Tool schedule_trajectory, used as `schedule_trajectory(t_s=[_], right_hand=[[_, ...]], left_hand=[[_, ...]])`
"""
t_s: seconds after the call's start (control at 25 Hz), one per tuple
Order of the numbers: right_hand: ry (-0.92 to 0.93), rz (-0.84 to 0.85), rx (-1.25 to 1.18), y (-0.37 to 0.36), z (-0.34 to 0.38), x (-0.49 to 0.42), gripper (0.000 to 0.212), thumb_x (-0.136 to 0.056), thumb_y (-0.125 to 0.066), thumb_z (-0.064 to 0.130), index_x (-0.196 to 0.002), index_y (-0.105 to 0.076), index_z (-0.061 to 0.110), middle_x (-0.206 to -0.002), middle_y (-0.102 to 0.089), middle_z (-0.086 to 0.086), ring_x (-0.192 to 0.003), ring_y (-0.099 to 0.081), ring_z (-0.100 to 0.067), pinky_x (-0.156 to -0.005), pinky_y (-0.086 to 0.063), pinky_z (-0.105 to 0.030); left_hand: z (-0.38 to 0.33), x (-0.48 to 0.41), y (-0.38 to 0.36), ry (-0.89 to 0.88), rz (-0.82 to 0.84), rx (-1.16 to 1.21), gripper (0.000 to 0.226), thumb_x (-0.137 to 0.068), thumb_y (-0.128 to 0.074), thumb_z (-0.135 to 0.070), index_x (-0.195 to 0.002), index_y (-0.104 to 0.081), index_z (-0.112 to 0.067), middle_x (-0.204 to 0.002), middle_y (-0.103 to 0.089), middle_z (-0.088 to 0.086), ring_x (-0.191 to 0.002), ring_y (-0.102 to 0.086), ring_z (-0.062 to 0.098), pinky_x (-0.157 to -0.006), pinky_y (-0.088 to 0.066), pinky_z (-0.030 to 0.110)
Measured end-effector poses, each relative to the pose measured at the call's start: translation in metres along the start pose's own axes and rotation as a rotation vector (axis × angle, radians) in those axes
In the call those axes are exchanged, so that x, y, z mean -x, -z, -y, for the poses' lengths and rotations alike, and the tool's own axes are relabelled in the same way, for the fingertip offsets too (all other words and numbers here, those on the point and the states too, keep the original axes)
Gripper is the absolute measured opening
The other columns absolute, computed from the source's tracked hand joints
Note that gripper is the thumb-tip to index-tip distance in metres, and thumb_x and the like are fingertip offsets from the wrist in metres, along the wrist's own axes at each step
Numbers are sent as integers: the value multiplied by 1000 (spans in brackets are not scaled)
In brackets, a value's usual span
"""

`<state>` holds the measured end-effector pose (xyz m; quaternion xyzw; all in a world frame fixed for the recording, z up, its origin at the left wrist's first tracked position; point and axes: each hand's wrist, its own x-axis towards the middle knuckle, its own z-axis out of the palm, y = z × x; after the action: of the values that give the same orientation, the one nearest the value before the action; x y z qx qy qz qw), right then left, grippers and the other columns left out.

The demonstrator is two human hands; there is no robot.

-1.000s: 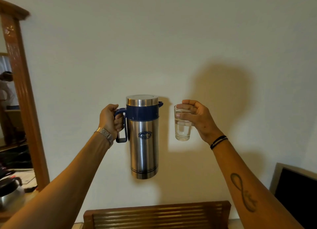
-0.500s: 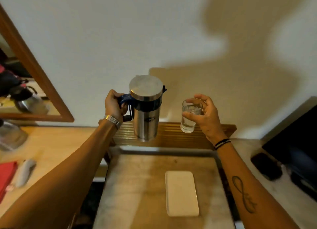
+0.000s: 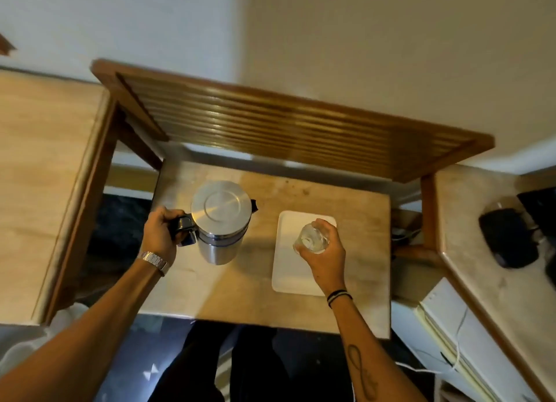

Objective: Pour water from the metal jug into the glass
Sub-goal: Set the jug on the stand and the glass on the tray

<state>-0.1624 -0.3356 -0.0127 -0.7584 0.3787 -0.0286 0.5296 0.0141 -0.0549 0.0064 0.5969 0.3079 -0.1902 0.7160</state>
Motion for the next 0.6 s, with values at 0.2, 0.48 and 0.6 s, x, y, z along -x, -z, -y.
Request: schedule_trajectory(t_s=[0.2,0.48,0.6], right_hand=[[-116,-15,86,-46,-100,-31,76,-75,-97,-2,-142,-61,1,-144,-67,-16,-135,-61,-34,-116,-52,-54],[-141,-136,125,-72,-149,-53,78,-73,-98,0,-140,-60,3,-141,-68,-14,-130,-64,-31,-114,-54,-42],[-151,-150,128,-78,-152,-53,77,-72,-98,2,-139,-58,6,-138,-67,-10,-126,-64,-27,-109,-56,-35]], left_hand=[[60,-47,18,61,-7,-43,59,-89,-36,-8,-42,-68,-21,-45,-63,-11,-39,-58,7,-37,-44,14],[89,-76,25,76,-6,-134,51,-92,-34,-9,-55,-67,-22,-55,-66,-10,-56,-59,12,-53,-39,27],[94,-77,30,70,20,-129,52,-92,-31,-6,-53,-62,-20,-50,-62,-10,-45,-55,9,-42,-37,19]])
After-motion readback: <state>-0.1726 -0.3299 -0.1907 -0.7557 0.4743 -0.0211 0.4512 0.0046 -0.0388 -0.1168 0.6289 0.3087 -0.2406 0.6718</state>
